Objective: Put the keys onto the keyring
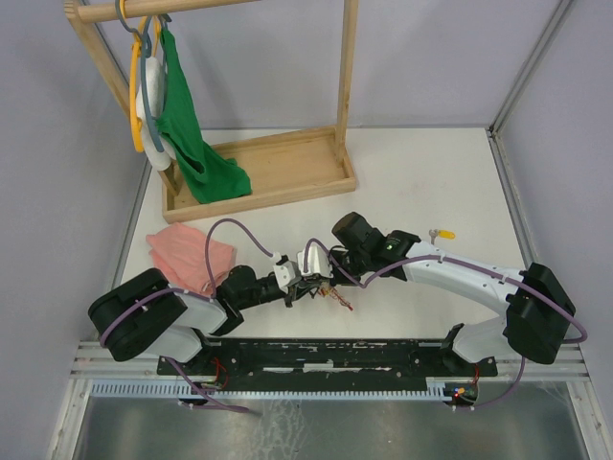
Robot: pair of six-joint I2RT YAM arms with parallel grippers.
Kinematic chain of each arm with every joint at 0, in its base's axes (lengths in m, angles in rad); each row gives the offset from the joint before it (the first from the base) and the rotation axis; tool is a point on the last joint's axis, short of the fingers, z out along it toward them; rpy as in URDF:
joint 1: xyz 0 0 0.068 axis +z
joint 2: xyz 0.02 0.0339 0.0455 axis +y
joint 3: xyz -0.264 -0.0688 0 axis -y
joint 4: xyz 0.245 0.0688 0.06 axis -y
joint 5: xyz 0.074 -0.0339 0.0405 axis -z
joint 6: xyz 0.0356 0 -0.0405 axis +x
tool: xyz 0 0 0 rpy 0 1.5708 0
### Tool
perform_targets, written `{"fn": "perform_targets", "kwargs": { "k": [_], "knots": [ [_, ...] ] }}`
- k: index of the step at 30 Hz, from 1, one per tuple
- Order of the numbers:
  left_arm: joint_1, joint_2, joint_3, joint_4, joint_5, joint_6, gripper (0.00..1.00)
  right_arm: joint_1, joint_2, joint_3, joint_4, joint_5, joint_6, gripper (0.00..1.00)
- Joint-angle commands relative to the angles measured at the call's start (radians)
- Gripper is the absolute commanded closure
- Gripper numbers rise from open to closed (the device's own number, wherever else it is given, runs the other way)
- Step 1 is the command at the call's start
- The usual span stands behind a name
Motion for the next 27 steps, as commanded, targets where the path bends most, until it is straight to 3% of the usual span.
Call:
{"fn": "perform_targets", "kwargs": {
  "k": [1, 11, 20, 24, 27],
  "knots": [
    [-0.013, -0.004, 0.057, 0.013, 0.033, 0.059, 0.80, 0.013, -0.018, 0.006, 0.071, -0.042, -0.006, 0.99],
    [-0.013, -0.011, 0.052, 0.035, 0.124, 0.097, 0.80, 0.013, -0.024, -0.021, 0.117, -0.056, -0.009, 0.99],
    [-0.013, 0.002, 0.072, -0.022, 0.116, 0.111, 0.97, 0.008, -0.034, -0.034, 0.141, -0.079, -0.011, 0.99],
    [-0.013, 0.000, 0.056, -0.013, 0.081, 0.117, 0.97, -0.016, -0.061, -0.076, 0.177, -0.113, -0.001, 0.99],
    [-0.013, 0.005, 0.020, 0.066, 0.051, 0.114, 0.97, -0.072, -0.110, -0.133, 0.235, -0.170, 0.037, 0.92]
  ]
}}
